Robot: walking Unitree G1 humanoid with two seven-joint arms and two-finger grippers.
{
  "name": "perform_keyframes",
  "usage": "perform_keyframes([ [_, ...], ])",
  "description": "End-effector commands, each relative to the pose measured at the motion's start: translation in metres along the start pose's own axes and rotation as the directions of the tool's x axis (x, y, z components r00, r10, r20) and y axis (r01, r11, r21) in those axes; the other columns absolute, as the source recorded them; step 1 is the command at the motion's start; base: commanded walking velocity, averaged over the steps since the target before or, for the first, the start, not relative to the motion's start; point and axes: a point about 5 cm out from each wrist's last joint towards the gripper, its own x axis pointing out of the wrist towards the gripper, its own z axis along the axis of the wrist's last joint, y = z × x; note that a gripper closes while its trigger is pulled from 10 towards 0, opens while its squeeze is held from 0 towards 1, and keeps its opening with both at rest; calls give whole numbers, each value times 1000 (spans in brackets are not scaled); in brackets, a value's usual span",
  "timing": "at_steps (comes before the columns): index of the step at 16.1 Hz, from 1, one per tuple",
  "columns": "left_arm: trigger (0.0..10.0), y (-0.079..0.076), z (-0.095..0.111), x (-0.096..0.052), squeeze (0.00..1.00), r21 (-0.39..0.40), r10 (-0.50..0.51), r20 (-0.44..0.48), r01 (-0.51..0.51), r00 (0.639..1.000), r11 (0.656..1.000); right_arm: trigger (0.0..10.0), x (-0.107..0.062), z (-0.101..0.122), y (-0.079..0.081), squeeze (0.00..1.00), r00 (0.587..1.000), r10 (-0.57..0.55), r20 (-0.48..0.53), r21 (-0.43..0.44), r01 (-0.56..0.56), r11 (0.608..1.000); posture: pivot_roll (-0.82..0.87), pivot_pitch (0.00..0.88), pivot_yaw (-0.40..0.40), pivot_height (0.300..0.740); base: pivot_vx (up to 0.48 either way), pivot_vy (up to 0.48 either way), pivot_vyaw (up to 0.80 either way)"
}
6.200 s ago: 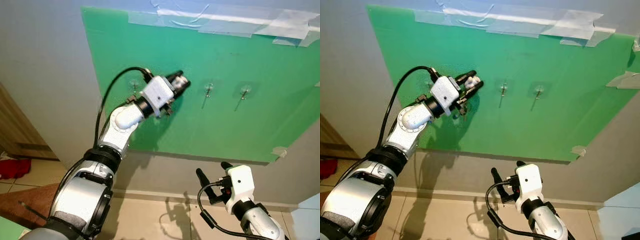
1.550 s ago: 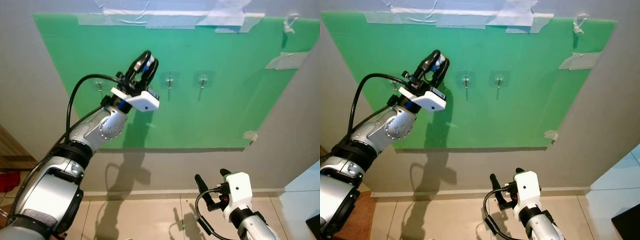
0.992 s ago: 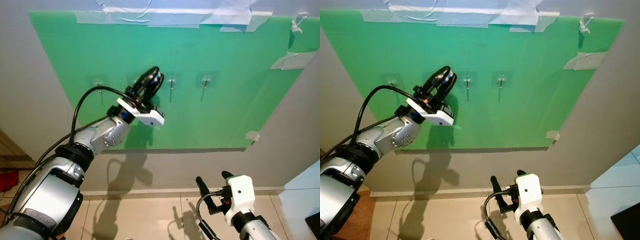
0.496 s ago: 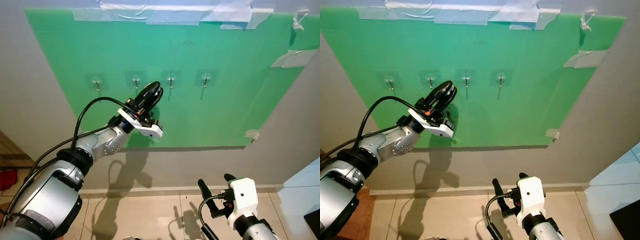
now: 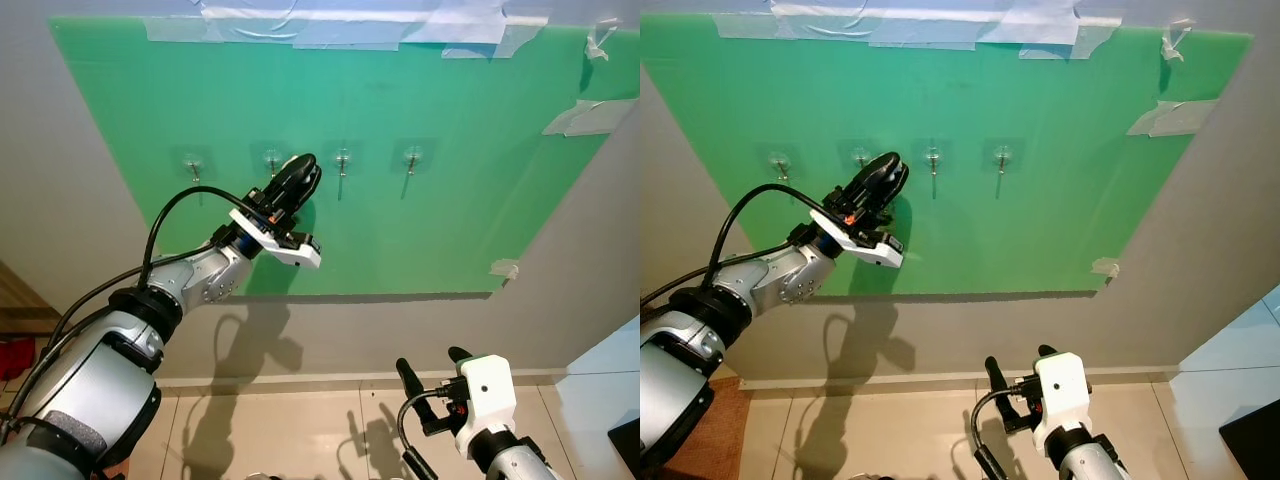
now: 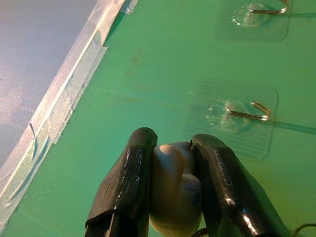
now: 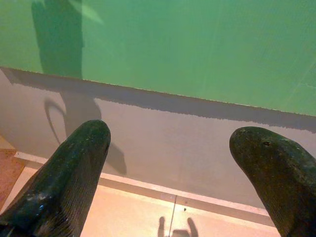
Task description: Hang keys on a hook
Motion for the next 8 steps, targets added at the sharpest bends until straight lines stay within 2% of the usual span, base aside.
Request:
perform_keyframes([
  [1, 0, 6, -2, 6, 0, 9, 36, 6, -36, 999, 999, 10000, -2, 0, -1, 0, 1000, -1, 0, -6, 1, 1000, -264, 91, 42, 740, 0, 0, 0],
  [8, 0, 2, -8, -2, 0, 23, 15, -43, -14, 999, 1000, 10000, -8, -4, -1, 0, 1000, -8, -9, -5, 8, 1000, -267, 101, 40, 740, 0, 0, 0],
])
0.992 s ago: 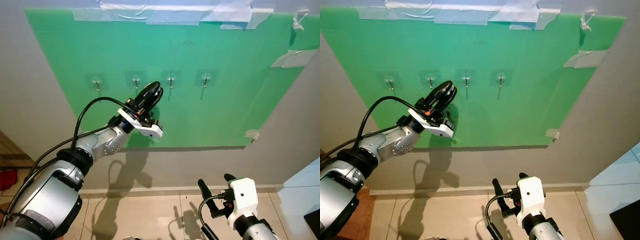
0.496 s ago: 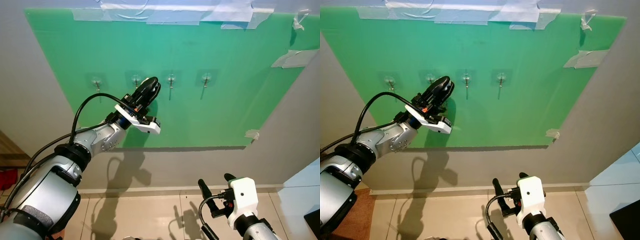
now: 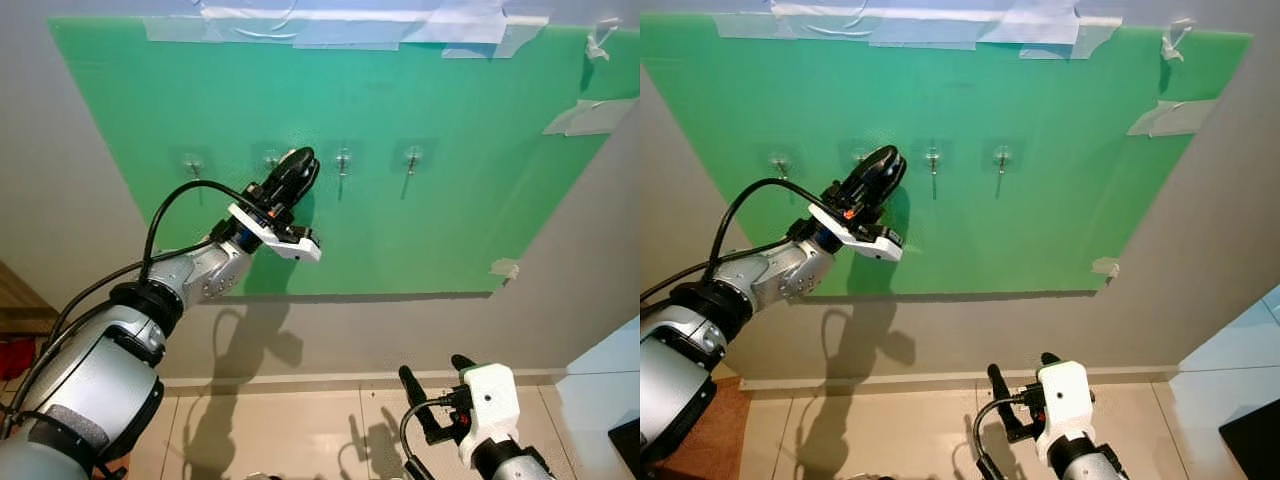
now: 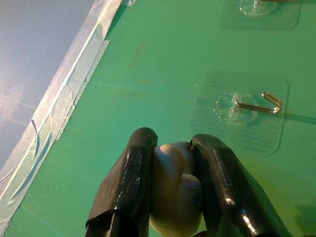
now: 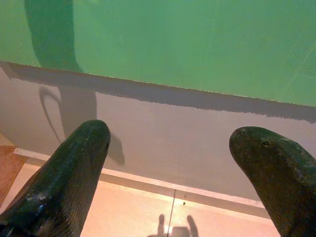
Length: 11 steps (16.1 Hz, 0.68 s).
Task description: Hang keys on a hook
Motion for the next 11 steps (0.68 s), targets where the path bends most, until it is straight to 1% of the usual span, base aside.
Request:
perform_keyframes([
  [1, 0, -2, -4, -6, 0, 6, -4, -25, 5, 1000, 1000, 10000, -2, 2, 0, 0, 1000, 1, 7, -10, -1, 1000, -267, 101, 38, 740, 0, 0, 0],
  [4, 0, -10, 3, -10, 0, -18, -57, 12, 57, 998, 998, 10000, 1, 7, 1, 0, 1000, 6, 14, -11, -6, 1000, -263, 103, 37, 740, 0, 0, 0],
  [5, 0, -11, 3, -11, 0, -32, -70, 6, 70, 998, 997, 10000, 2, 8, 2, 0, 1000, 9, 15, -12, -9, 1000, -262, 103, 36, 740, 0, 0, 0],
  [7, 0, -5, -2, -13, 0, -38, -36, -21, 35, 999, 999, 10000, 5, 9, 3, 0, 1000, 9, 17, -9, -9, 1000, -256, 100, 38, 740, 0, 0, 0],
  [9, 0, -1, -2, -11, 0, -54, -7, -17, 6, 1000, 999, 10000, 6, 8, 4, 0, 1000, 12, 18, -6, -12, 1000, -246, 97, 39, 740, 0, 0, 0],
  [10, 0, 4, -1, -9, 0, -85, 17, -18, -19, 1000, 996, 10000, 6, 8, 4, 0, 1000, 14, 17, -6, -14, 1000, -246, 97, 39, 740, 0, 0, 0],
  [11, 0, 13, -4, -5, 0, -229, 74, -106, -96, 992, 969, 10000, 7, 6, 3, 0, 1000, 18, 16, -3, -18, 1000, -235, 93, 40, 740, 0, 0, 0],
])
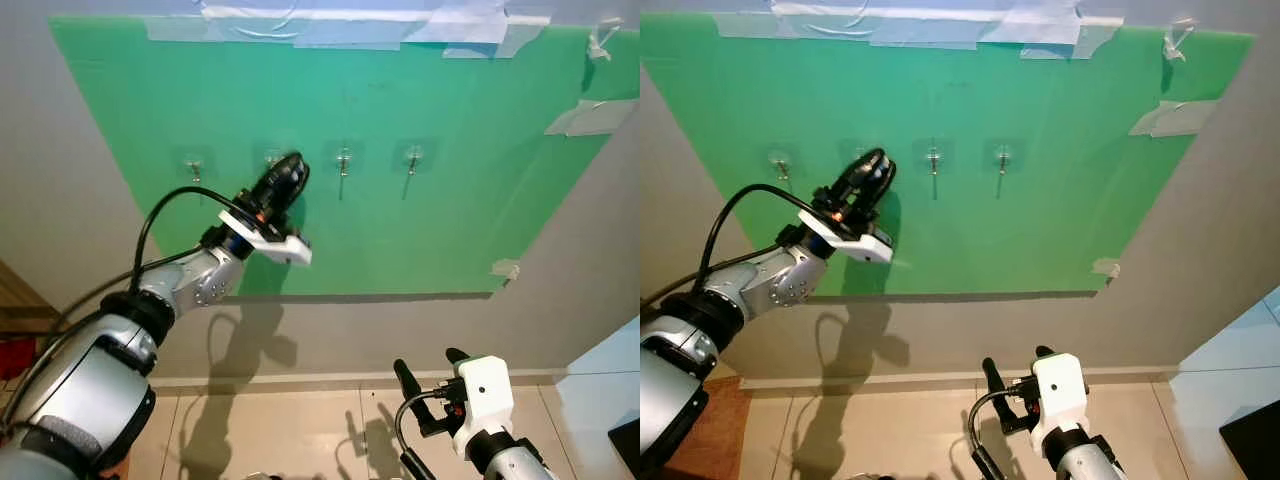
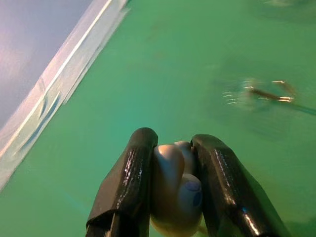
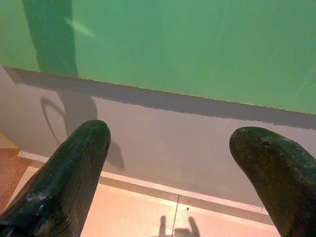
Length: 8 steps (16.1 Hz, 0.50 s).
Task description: Hang keys on a hook
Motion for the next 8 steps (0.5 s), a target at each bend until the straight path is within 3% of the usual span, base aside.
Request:
perform_keyframes([
  [1, 0, 11, -1, 5, 0, -124, 57, -57, -64, 997, 990, 10000, 1, 0, 0, 0, 1000, 5, 2, -4, -5, 1000, -226, 88, 39, 740, 0, 0, 0],
  [3, 0, 13, -2, 5, 0, -249, 80, -127, -109, 989, 962, 10000, 2, -1, 0, 0, 1000, 10, 3, -4, -10, 1000, -221, 84, 40, 740, 0, 0, 0],
  [5, 0, 17, -1, 5, 0, -385, 102, -192, -170, 976, 907, 10000, 6, -1, 1, 0, 1000, 15, 5, -2, -15, 1000, -209, 78, 41, 740, 0, 0, 0],
  [8, 0, 21, -9, 1, 0, -428, 110, -261, -216, 959, 878, 10000, 12, 1, 3, 0, 1000, 27, 14, -2, -27, 1000, -198, 73, 39, 740, 0, 0, 0],
])
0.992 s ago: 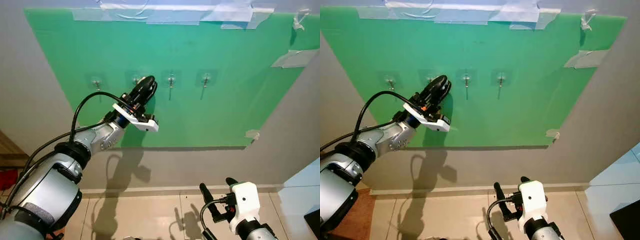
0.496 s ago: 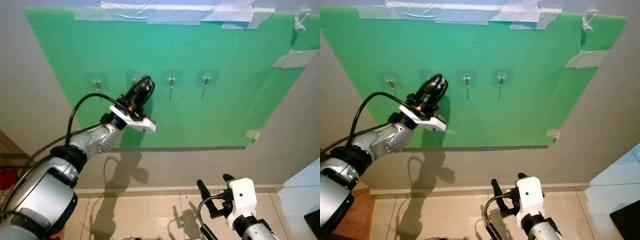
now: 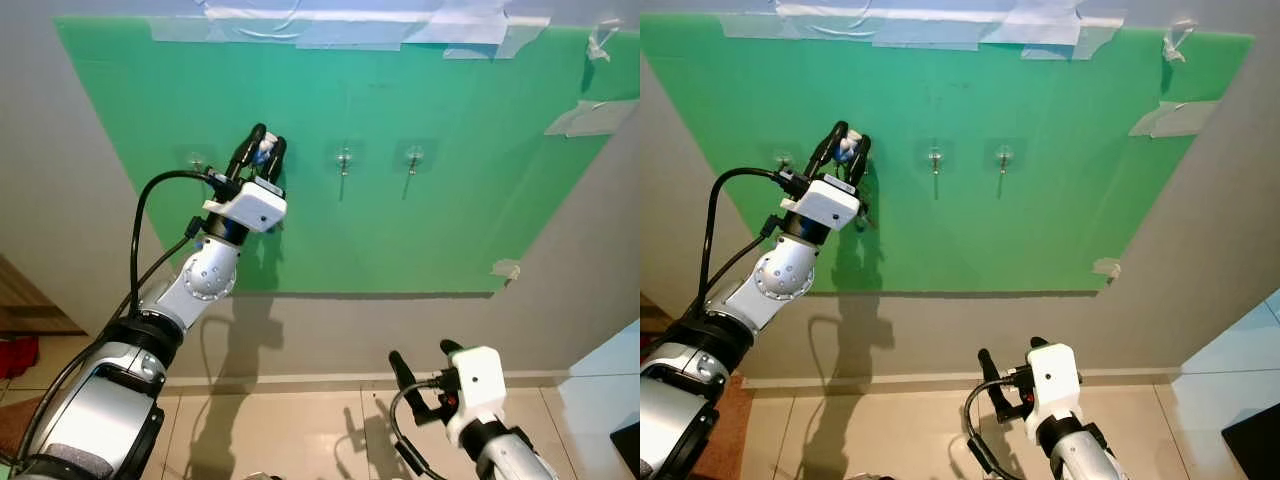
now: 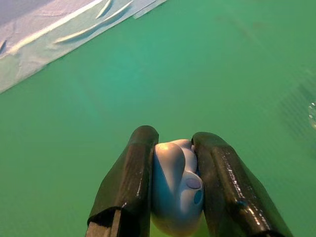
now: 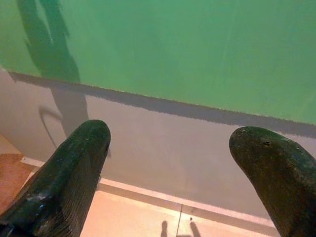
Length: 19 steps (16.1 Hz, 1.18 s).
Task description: Hang keys on a hook
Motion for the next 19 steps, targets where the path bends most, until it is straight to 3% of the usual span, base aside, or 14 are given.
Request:
perform_keyframes([
  [1, 0, 13, -7, 1, 0, -70, 66, -77, -71, 995, 995, 10000, 2, -1, 2, 0, 1000, 12, -8, -2, -12, 1000, -196, 72, 41, 740, 0, 0, 0],
  [2, 0, 16, -9, 1, 0, -122, 85, -112, -98, 990, 988, 10000, 3, -1, 2, 0, 1000, 13, -6, -2, -13, 1000, -195, 70, 41, 740, 0, 0, 0],
  [4, 0, 21, -10, 2, 0, -311, 98, -191, -155, 977, 938, 10000, 7, 0, 2, 0, 1000, 14, -1, 0, -14, 1000, -188, 60, 47, 740, 0, 0, 0],
  [6, 0, 19, -2, 0, 0, -371, 62, -172, -123, 983, 921, 10000, 10, 0, 1, 0, 1000, 15, 3, 0, -15, 1000, -178, 49, 54, 740, 0, 0, 0],
  [10, 0, 32, 7, -5, 0, -508, 53, -185, -141, 981, 850, 10000, 17, -2, 0, 0, 1000, 28, 11, 3, -28, 1000, -138, 29, 50, 740, 0, 0, 0],
  [13, 0, 31, 4, -4, 0, -700, -40, -211, -122, 977, 704, 10000, 25, -6, -1, 0, 999, 46, 9, -2, -46, 999, -129, 18, 44, 740, 0, 0, 0],
  [18, 0, 18, 8, 3, 0, -842, -150, -162, -58, 975, 536, 10000, 29, -11, 0, 0, 999, 46, 14, -3, -46, 999, -134, 7, 47, 740, 0, 0, 0],
  [19, 0, 10, 16, 6, 0, -893, -200, -102, -1, 974, 450, 10000, 29, -12, 0, 0, 999, 39, 17, -1, -39, 999, -151, 19, 60, 740, 0, 0, 0],
])
